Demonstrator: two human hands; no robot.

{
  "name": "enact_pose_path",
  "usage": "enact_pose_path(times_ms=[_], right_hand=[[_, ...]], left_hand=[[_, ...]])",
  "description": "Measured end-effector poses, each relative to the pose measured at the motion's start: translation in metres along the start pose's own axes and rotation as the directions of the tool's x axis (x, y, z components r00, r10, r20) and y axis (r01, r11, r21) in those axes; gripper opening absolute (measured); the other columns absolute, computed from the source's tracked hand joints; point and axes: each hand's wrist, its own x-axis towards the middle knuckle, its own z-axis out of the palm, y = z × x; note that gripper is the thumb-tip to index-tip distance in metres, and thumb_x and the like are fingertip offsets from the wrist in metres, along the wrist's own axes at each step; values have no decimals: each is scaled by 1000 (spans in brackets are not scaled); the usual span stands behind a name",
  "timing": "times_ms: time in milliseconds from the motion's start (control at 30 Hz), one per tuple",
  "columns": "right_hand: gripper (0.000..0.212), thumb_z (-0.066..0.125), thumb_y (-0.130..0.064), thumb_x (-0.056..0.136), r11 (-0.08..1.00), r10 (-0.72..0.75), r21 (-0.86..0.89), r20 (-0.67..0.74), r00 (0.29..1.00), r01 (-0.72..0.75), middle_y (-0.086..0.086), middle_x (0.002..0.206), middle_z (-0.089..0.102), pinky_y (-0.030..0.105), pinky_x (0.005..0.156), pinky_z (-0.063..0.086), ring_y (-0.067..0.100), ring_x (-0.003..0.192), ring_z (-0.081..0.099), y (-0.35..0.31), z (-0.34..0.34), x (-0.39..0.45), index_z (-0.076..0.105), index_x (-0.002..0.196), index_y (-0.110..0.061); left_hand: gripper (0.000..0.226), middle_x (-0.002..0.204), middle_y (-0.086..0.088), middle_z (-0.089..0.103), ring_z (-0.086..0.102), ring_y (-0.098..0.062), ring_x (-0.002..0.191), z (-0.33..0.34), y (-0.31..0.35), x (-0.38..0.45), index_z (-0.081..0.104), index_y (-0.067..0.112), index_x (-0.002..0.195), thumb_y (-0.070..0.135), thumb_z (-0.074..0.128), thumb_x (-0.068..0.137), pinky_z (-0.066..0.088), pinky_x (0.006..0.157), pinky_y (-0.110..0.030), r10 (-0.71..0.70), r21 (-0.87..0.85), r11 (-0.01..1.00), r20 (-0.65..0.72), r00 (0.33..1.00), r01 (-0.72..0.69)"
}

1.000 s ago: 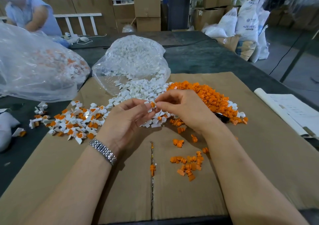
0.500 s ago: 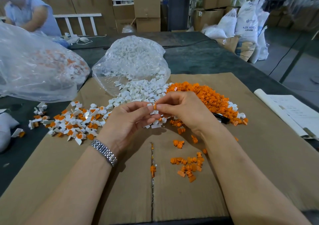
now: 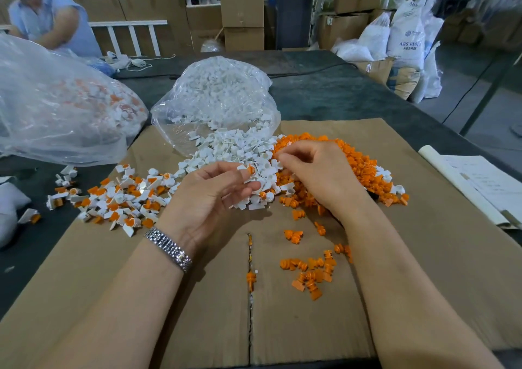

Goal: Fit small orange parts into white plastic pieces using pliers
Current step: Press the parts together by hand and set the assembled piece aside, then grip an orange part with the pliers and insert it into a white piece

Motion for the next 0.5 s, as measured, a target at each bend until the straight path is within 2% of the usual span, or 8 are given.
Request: enact_pose_path(times_ms=[67,133,167,233,433,500], right_hand=[[23,67,-36,94,913,-4,-407,-74,997,-27,-4,109,66,33,90,52,14,104,62,6,-10,1,70,112,-23],[42,69,-48,89,776,173,-611,-31,984,-155,4,122,57,47,98,48,26,118,53,11,-19,2,61,120,-20],[47,71,-50,87,715,270,-670,1,963,-200,8,124,55,51,99,47,30,120,51,13,-22,2,59,118,-18],[43,73,-52,84,646,368,-728,35,929,-229,10,117,56,53,97,47,32,114,52,14,-25,0,57,104,-17],[37,72,-49,83,631,313,-749,10,950,-200,8,99,59,56,99,45,32,104,56,8,-22,-1,58,91,-16],[37,69,-49,85,674,289,-709,-7,957,-208,5,90,58,50,92,47,29,95,57,8,-21,-2,57,86,-14]], left_hand=[[13,80,-11,76,78,-27,80,-1,1,0,80,17,66,4,79,67,58,60,-19,7,-1,1000,-2,1000,-7],[13,80,-11,76,78,-26,79,-2,2,0,80,18,66,4,79,66,58,59,-19,4,7,1000,3,1000,-4],[13,80,-12,76,78,-26,78,-2,2,0,80,18,66,4,79,66,58,59,-19,3,11,1000,4,1000,-3],[13,78,-12,75,77,-26,77,-1,2,1,79,17,66,4,79,66,58,59,-20,7,11,1000,1,1000,-7],[20,79,-12,74,76,-26,76,-2,1,2,68,7,84,2,79,68,60,60,-21,27,-9,1000,-25,999,-27],[24,81,-12,75,77,-25,76,-3,1,3,68,5,89,4,79,68,59,60,-21,36,-10,999,-36,999,-36]])
